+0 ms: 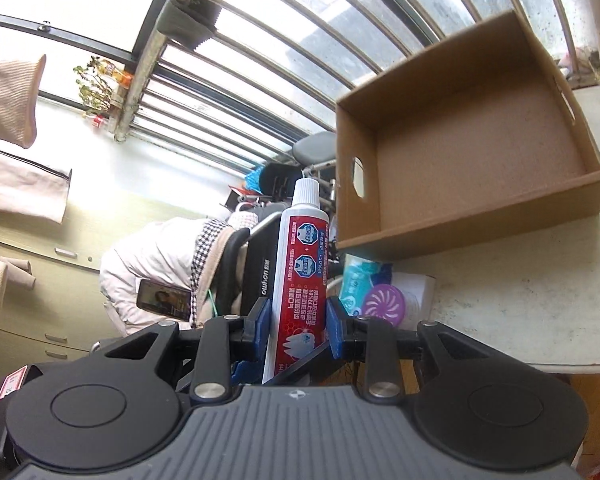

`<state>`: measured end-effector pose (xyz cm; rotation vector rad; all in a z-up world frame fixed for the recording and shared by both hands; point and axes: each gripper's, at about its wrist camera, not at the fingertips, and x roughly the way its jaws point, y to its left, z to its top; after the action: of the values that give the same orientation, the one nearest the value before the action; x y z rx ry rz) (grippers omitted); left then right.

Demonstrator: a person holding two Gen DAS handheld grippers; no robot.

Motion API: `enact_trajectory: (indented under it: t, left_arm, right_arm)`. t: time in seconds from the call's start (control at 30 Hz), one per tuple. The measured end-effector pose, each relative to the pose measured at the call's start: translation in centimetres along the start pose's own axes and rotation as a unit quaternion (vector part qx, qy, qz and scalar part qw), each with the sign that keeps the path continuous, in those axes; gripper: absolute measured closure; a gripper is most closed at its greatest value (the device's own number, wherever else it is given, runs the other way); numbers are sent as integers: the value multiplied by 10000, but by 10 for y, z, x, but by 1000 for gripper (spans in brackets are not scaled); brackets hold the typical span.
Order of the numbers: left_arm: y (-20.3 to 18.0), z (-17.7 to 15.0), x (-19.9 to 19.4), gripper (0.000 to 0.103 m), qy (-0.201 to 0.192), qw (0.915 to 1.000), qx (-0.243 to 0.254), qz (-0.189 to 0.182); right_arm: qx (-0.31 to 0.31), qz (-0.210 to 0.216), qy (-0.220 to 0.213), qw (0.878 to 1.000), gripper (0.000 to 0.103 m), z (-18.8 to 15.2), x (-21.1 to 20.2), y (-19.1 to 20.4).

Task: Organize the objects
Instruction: 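Lift the toothpaste tube with the right gripper and carry it over the tray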

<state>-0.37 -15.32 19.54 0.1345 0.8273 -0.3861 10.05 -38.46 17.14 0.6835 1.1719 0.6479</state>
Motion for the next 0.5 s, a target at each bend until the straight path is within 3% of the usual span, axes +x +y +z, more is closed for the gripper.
enact_trajectory:
  t: [0.2, 0.27, 0.5]
  left_arm:
    - [-6, 4, 0, 82, -348, 9991, 170, -169]
    - [-4, -1, 15, 82, -378, 9987, 188, -284]
    - [-38, 27, 6, 82, -391, 9976, 216, -536]
  right_arm:
    - [-42, -84, -394, 9992, 70, -2, -28, 26]
    - [-27, -142, -506, 9986, 70, -6, -37, 29]
    - [92, -340, -715, 9968, 70, -6, -56, 21]
